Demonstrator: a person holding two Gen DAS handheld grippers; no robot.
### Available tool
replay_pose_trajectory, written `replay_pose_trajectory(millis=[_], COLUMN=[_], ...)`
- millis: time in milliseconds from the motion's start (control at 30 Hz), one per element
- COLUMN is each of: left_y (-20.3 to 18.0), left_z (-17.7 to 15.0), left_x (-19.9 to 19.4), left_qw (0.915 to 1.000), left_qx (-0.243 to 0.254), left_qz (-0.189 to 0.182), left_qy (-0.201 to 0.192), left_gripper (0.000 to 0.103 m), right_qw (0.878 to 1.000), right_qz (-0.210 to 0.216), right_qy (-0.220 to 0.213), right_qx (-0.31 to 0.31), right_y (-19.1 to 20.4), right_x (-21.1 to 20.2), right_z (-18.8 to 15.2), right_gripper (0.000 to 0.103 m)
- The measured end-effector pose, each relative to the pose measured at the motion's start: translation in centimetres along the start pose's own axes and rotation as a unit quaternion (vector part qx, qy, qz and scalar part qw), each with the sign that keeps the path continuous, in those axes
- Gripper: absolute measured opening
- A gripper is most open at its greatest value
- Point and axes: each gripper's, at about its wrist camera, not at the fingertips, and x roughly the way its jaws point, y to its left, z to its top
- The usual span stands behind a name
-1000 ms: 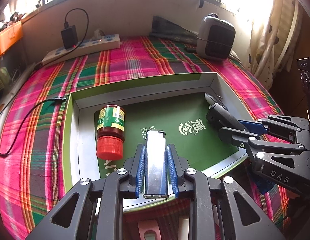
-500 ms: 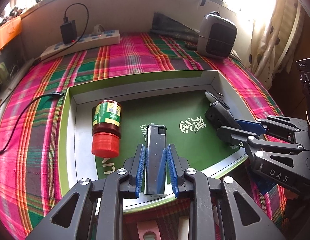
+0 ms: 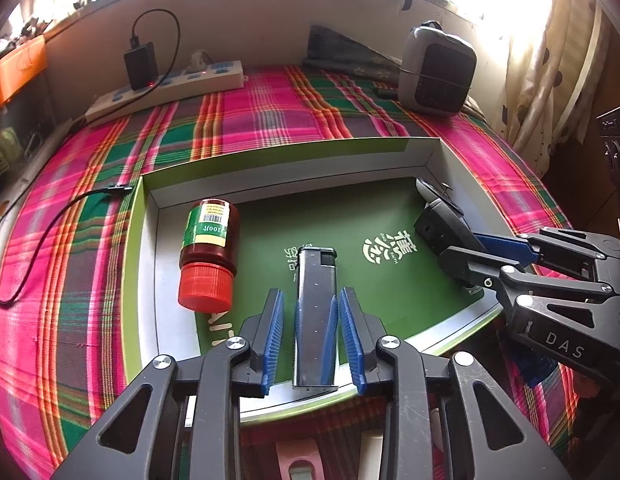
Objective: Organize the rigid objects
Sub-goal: 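Lower and open left tool on the case while right tool releases the stapler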
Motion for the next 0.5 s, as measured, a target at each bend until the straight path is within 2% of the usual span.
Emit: replay_pose_trajectory(millis=[167, 500], left_y=[-0.1, -0.3], left_z=[0.0, -0.5], left_x=[-0.4, -2.1], left_qw=[1.0000, 0.9998], left_qx=[0.003, 0.001], left_qz=[0.004, 0.008], left_qy=[-0.006, -0.019], left_gripper=[0.034, 0.037], right_qw=[1.000, 1.000], right_qz=[-0.001, 0.001], right_qy=[-0.005, -0.015], right_qx=[0.007, 0.014], right_y=[-0.3, -0.2], right_x=[-0.3, -1.5], right_z=[0.0, -0.3], right_gripper=[0.027, 0.033])
